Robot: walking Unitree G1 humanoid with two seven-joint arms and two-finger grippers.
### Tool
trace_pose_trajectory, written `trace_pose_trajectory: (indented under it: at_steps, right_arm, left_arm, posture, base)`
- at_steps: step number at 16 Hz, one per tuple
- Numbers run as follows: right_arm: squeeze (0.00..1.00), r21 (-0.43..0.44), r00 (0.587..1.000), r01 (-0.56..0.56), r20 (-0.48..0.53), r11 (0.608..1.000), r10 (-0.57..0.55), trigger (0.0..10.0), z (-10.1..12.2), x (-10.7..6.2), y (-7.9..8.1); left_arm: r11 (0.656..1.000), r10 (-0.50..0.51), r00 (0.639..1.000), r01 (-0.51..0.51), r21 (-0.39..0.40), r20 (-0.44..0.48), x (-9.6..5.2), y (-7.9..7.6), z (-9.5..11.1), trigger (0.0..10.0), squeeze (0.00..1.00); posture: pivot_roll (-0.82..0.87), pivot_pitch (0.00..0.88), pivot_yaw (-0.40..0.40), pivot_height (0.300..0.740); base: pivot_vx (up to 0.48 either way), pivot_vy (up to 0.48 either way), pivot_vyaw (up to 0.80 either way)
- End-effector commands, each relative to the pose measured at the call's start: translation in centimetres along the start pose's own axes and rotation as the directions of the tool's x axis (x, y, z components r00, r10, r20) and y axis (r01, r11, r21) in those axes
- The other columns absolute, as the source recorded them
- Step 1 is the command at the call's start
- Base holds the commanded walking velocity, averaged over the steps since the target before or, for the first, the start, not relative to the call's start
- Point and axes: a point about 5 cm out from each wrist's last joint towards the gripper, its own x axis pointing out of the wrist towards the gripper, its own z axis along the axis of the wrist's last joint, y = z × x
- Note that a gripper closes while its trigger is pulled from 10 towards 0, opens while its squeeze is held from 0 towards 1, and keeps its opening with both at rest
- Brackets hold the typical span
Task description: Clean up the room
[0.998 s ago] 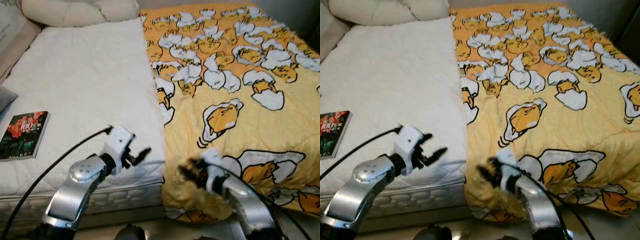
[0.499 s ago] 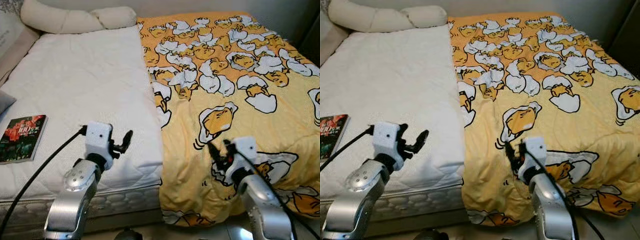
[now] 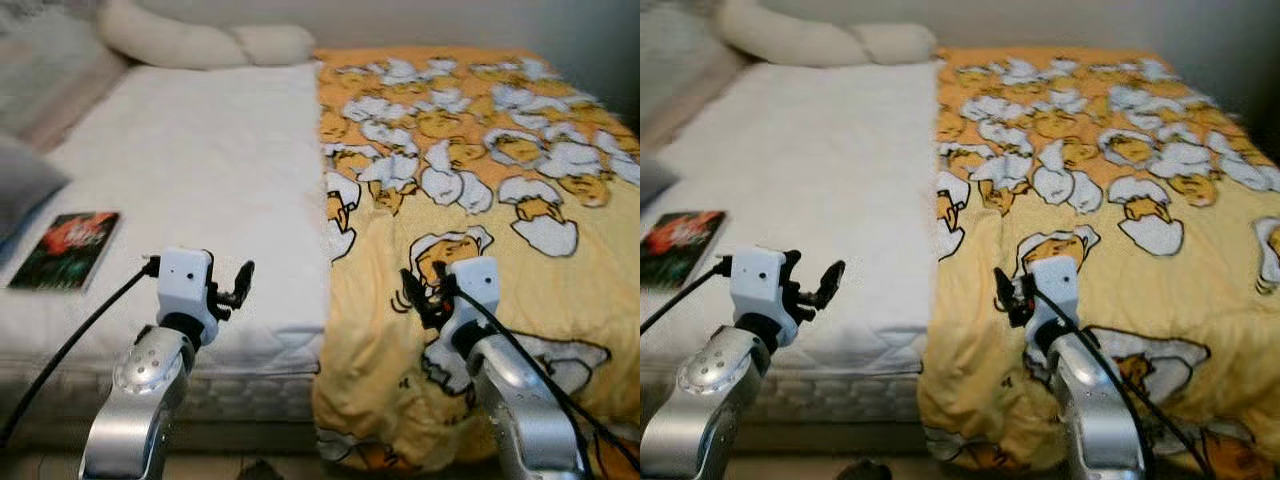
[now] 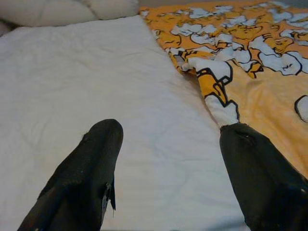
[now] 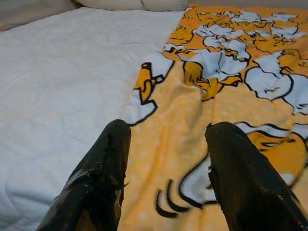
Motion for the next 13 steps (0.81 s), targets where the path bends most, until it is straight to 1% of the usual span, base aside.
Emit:
trace_pose_trajectory:
  at_steps: [1,2,4,6,7,9,10,11,13]
  right_arm:
    - [0.00,0.044,0.999,0.039,0.006,0.998,-0.040,10.0,0.2,-0.4,-0.5]
    - [0.00,0.056,0.999,0.049,-0.001,0.997,-0.049,10.0,0.1,-0.5,-0.7]
    - [0.00,0.057,0.999,0.046,-0.019,0.997,-0.045,10.0,-0.4,-1.2,-0.4]
    - [0.00,0.062,0.998,0.061,-0.037,0.996,-0.059,10.0,-0.7,-1.7,-0.1]
    - [0.00,0.068,0.994,0.100,-0.047,0.993,-0.097,10.0,-0.9,-2.0,-0.1]
    - [0.00,0.073,0.990,0.135,-0.058,0.988,-0.130,10.0,-1.0,-2.0,-0.3]
    - [0.00,0.094,0.984,0.171,-0.058,0.981,-0.166,10.0,-1.0,-2.2,-0.6]
    - [0.00,0.091,0.983,0.177,-0.064,0.980,-0.172,10.0,-1.1,-2.2,-0.6]
    - [0.00,0.078,0.986,0.147,-0.097,0.986,-0.139,10.0,-1.4,-2.1,-0.3]
  left_arm:
    - [1.000,-0.004,1.000,0.004,-0.014,-0.014,0.0,0.1,0.3,10.0,0.00]
    - [1.000,0.008,1.000,-0.008,0.004,-0.026,0.0,0.3,0.2,10.0,0.00]
    - [0.999,0.025,1.000,-0.024,0.037,-0.009,0.3,0.6,0.4,10.0,0.00]
    - [0.999,0.003,1.000,-0.001,0.044,-0.029,0.3,0.6,0.2,10.0,0.00]
    - [0.997,-0.027,0.999,0.030,0.069,-0.043,0.1,0.4,0.0,10.0,0.00]
    - [0.995,-0.037,0.998,0.041,0.089,-0.054,-0.1,0.3,-0.3,10.0,0.00]
    - [0.994,-0.040,0.996,0.048,0.102,-0.076,-0.2,0.3,-0.6,10.0,0.00]
    - [0.993,-0.041,0.996,0.049,0.106,-0.079,-0.2,0.3,-0.7,10.0,0.00]
    - [0.992,-0.054,0.995,0.062,0.109,-0.079,0.1,0.3,-0.6,10.0,0.00]
  posture:
    - [-0.01,0.000,0.021,0.740]
    - [-0.01,0.000,0.021,0.740]
    - [-0.02,0.000,0.020,0.740]
    - [-0.02,0.000,0.022,0.740]
    - [-0.02,0.000,0.023,0.740]
    - [-0.03,0.000,0.023,0.740]
    - [-0.03,0.000,0.026,0.740]
    - [-0.03,0.000,0.026,0.740]
    - [-0.03,0.000,0.030,0.740]
  base:
    - [0.000,0.480,0.00]
    - [0.000,0.480,0.00]
    - [0.000,0.465,0.00]
    - [0.000,0.000,0.00]
    - [0.000,0.000,0.00]
    - [0.000,0.000,0.00]
    - [0.000,0.000,0.00]
    - [0.000,0.000,0.00]
    - [0.000,0.000,0.00]
